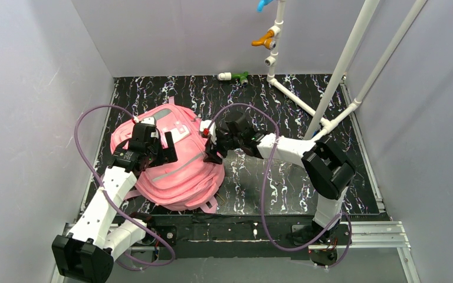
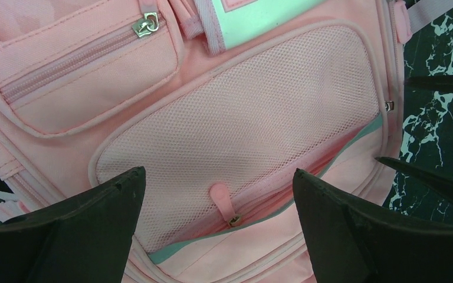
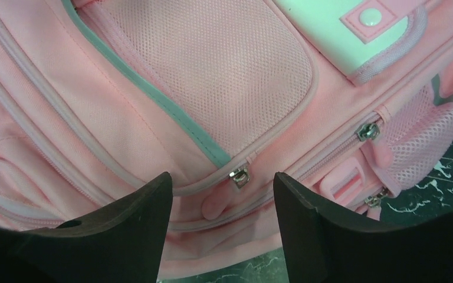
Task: Pack the student bag
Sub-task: Adjust the student bag at the center of the board.
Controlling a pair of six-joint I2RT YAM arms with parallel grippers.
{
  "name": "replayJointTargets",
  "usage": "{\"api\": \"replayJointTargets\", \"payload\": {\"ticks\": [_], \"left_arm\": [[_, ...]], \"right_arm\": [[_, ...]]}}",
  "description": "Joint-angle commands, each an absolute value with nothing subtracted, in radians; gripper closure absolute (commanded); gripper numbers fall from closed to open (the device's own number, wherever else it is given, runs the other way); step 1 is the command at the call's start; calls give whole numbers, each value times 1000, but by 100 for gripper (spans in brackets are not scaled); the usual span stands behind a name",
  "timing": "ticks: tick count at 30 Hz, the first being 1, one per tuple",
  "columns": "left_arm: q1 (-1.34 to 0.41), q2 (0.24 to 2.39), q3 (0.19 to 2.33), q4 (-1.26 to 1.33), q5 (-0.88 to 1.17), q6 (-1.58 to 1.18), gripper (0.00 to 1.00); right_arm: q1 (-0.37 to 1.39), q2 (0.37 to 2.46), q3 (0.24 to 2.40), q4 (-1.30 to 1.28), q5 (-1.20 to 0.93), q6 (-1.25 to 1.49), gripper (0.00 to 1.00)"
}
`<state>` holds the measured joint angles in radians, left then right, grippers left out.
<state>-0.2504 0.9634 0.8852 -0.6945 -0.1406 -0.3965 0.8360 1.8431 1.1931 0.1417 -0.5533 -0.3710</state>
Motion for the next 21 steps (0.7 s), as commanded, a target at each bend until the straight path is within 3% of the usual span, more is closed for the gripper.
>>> {"api": "replayJointTargets", "payload": {"ticks": [1,5,14,21], "left_arm": [[-244,957,856,-669,-126,-394,7],[-244,965,836,-657,-105,-409,7],[-243,952,792,-644,-78,-455,2],[-243,916,748,-605,-76,-530,2]], "right_arm": [[831,1741,1086,229,-495,-419,25],[828,1712,1036,285,-508,-398,22],[838,1735,1046,331,-509,-433,29],[884,1831,1145,260,-378,-419,42]]}}
